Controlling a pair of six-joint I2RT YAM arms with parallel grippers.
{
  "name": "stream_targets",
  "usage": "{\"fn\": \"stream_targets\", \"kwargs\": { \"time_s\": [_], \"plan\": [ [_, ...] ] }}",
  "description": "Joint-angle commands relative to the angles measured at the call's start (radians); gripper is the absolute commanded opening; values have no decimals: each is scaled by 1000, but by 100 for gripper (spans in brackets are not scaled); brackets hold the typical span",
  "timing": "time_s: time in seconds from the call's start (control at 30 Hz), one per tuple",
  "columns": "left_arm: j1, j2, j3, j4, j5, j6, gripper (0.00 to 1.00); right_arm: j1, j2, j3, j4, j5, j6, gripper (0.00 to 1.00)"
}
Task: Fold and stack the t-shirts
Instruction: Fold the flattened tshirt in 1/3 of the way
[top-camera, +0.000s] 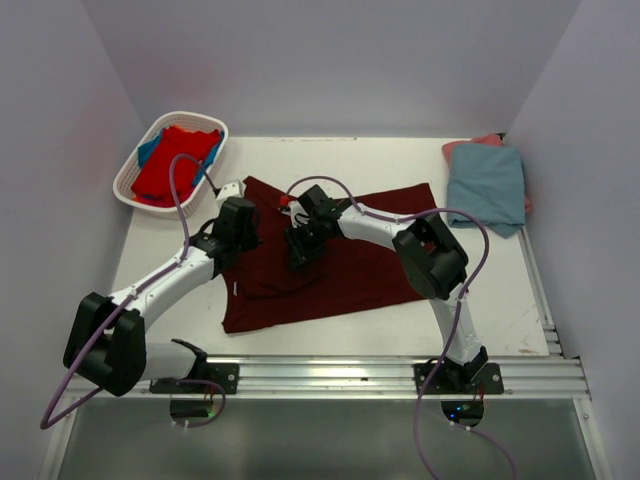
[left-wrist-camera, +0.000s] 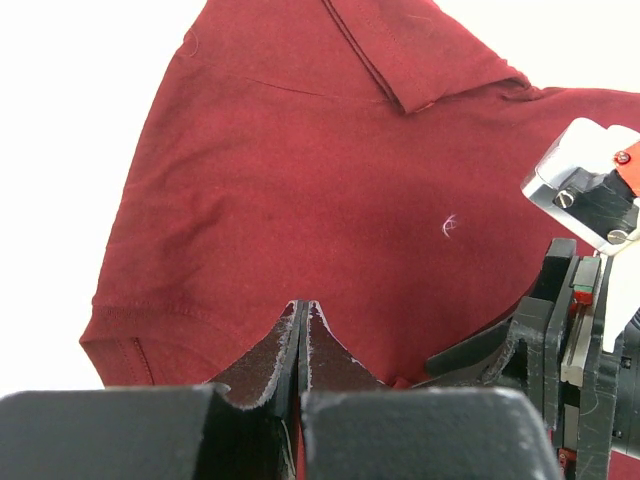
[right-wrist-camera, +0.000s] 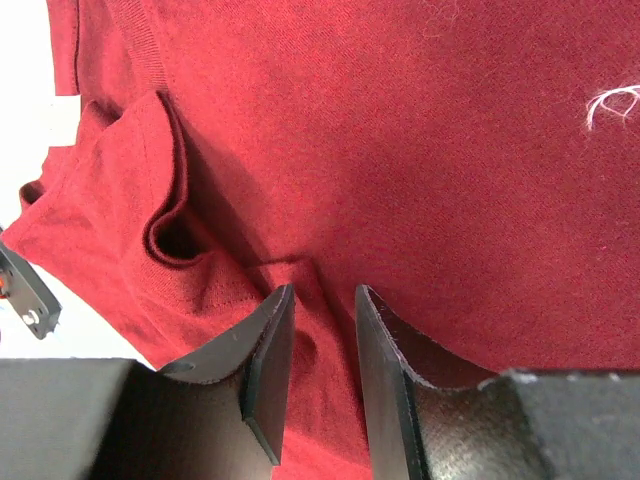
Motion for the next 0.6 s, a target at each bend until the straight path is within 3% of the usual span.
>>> {"fn": "stream_targets", "kwargs": {
  "time_s": [0.0,0.3,0.57],
  "plan": [
    [10,-16,-5,39,-7,11,0,5,-9,-11,1,8,-10,36],
    [16,-17,-12,37,-8,11,0,3,-1,-37,27,-48,5,30],
    [32,-25,-25,43,-1,12,0,12,8,-84,78,-99,34,3]
  ]
}}
